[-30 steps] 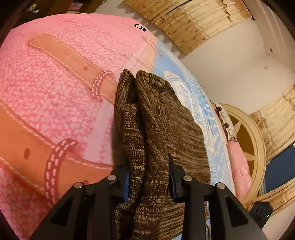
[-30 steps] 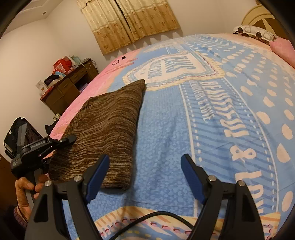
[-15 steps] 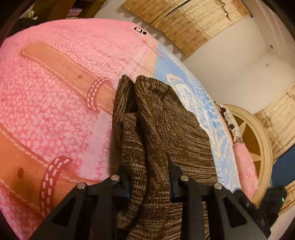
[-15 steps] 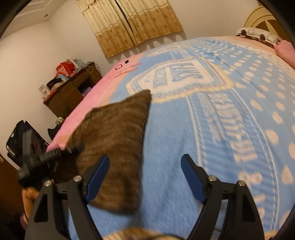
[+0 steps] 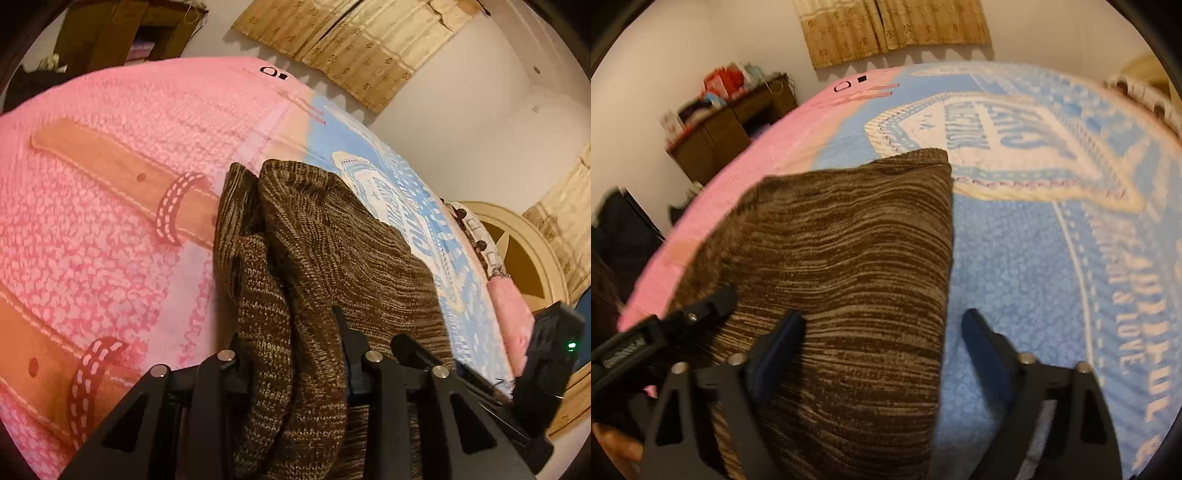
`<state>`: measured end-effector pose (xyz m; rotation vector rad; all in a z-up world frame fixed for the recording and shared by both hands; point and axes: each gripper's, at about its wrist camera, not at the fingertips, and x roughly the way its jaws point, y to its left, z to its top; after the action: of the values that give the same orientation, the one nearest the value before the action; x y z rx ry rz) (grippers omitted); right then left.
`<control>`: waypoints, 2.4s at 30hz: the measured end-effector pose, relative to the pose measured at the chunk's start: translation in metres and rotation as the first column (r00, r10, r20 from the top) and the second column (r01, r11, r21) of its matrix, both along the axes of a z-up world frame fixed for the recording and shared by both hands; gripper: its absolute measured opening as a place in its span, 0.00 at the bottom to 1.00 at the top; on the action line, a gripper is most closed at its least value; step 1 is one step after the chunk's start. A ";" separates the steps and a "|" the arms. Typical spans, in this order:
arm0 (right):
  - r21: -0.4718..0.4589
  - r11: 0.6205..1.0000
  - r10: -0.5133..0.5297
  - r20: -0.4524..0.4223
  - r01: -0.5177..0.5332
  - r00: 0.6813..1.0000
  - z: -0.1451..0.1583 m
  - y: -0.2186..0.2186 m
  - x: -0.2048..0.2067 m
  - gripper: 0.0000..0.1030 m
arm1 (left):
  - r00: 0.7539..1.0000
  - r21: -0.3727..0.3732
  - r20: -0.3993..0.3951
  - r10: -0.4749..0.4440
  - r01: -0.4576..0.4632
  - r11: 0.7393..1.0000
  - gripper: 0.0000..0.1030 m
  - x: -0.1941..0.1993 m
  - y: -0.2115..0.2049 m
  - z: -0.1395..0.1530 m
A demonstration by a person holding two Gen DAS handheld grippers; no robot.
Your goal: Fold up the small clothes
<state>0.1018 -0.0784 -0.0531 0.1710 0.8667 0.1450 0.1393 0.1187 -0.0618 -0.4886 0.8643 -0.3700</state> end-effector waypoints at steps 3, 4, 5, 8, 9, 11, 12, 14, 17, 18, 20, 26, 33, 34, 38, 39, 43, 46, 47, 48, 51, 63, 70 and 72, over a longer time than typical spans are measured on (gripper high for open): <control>-0.006 1.000 -0.006 0.028 0.006 1.000 0.003 0.002 -0.005 0.42 | 1.000 0.036 -0.005 -0.008 0.008 0.999 0.26 0.000 -0.003 0.004; -0.020 1.000 -0.008 0.034 0.009 0.999 0.004 0.004 -0.007 0.41 | 1.000 0.062 -0.002 -0.007 0.007 0.998 0.26 0.000 -0.006 0.006; -0.049 0.999 -0.008 0.043 0.011 0.999 0.005 0.007 -0.008 0.39 | 1.000 0.099 0.006 -0.003 0.003 0.995 0.25 -0.001 -0.011 0.009; -0.151 0.988 -0.001 0.074 0.012 0.997 0.010 0.023 -0.013 0.33 | 0.999 0.210 0.044 -0.002 -0.007 0.978 0.24 -0.009 -0.023 0.017; -0.174 0.985 -0.001 0.085 0.016 0.996 0.012 0.027 -0.016 0.33 | 0.998 0.239 0.057 -0.007 -0.007 0.971 0.24 -0.012 -0.026 0.019; -0.181 0.983 -0.007 0.109 0.027 0.994 0.016 0.030 -0.021 0.32 | 0.997 0.282 0.078 -0.020 -0.003 0.959 0.23 -0.019 -0.029 0.024; -0.176 0.984 -0.008 0.121 0.030 0.993 0.019 0.030 -0.025 0.32 | 0.996 0.298 0.087 -0.027 0.000 0.955 0.23 -0.022 -0.029 0.027; -0.168 0.985 -0.007 0.144 0.031 0.990 0.025 0.029 -0.029 0.31 | 0.996 0.313 0.089 -0.032 0.003 0.950 0.23 -0.027 -0.030 0.031; -0.175 0.984 -0.002 0.165 0.031 0.986 0.032 0.030 -0.037 0.31 | 0.995 0.320 0.087 -0.043 0.013 0.947 0.23 -0.035 -0.031 0.035; -0.179 0.983 -0.001 0.172 0.032 0.985 0.035 0.031 -0.041 0.31 | 0.995 0.321 0.089 -0.049 0.018 0.947 0.23 -0.038 -0.030 0.035; -0.177 0.984 -0.001 0.183 0.034 0.983 0.039 0.030 -0.050 0.31 | 0.994 0.312 0.090 -0.062 0.031 0.950 0.23 -0.048 -0.030 0.038; -0.122 0.992 -0.018 0.186 0.041 0.982 0.052 0.017 -0.081 0.31 | 0.993 0.251 0.076 -0.096 0.074 0.965 0.23 -0.079 -0.026 0.046; -0.084 0.995 -0.040 0.147 0.053 0.988 0.051 0.012 -0.112 0.31 | 0.989 0.261 0.067 -0.133 0.111 0.959 0.23 -0.110 -0.034 0.046; -0.081 0.995 -0.041 0.146 0.053 0.988 0.052 0.013 -0.114 0.31 | 0.989 0.255 0.064 -0.131 0.110 0.961 0.23 -0.111 -0.035 0.047; -0.091 0.995 -0.031 0.176 0.048 0.984 0.063 0.017 -0.126 0.31 | 0.987 0.234 0.081 -0.135 0.113 0.966 0.23 -0.121 -0.032 0.055; -0.090 0.995 -0.029 0.183 0.046 0.983 0.066 0.017 -0.129 0.31 | 0.986 0.238 0.095 -0.138 0.112 0.965 0.23 -0.123 -0.032 0.059; -0.106 0.994 -0.015 0.219 0.039 0.976 0.077 0.027 -0.140 0.31 | 0.982 0.230 0.126 -0.141 0.109 0.967 0.23 -0.132 -0.028 0.070; -0.132 0.991 0.006 0.227 0.024 0.974 0.079 0.035 -0.143 0.31 | 0.981 0.226 0.132 -0.141 0.108 0.968 0.23 -0.136 -0.022 0.071; -0.135 0.991 0.011 0.226 0.020 0.974 0.079 0.037 -0.144 0.31 | 0.981 0.223 0.132 -0.140 0.109 0.969 0.23 -0.136 -0.020 0.070; -0.140 0.990 0.018 0.223 0.014 0.975 0.078 0.039 -0.144 0.31 | 0.982 0.220 0.130 -0.138 0.108 0.970 0.23 -0.136 -0.018 0.069; -0.143 0.990 0.024 0.215 0.007 0.976 0.077 0.041 -0.142 0.31 | 0.984 0.205 0.122 -0.129 0.102 0.973 0.23 -0.135 -0.012 0.066; -0.164 0.982 0.131 0.257 -0.090 0.957 0.096 0.085 -0.124 0.31 | 0.985 0.201 0.166 -0.049 0.015 0.979 0.23 -0.120 0.040 0.092; -0.136 0.972 0.229 0.367 -0.191 0.902 0.130 0.136 -0.071 0.31 | 0.962 0.269 0.269 0.039 -0.114 0.956 0.23 -0.076 0.092 0.143; -0.134 0.968 0.249 0.410 -0.212 0.877 0.137 0.149 -0.056 0.31 | 0.950 0.306 0.308 0.055 -0.153 0.940 0.23 -0.058 0.103 0.154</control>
<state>0.0462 0.0701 0.0839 -0.0476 0.4514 0.3560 0.0809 0.2214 0.0923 -0.1628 0.5886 -0.1878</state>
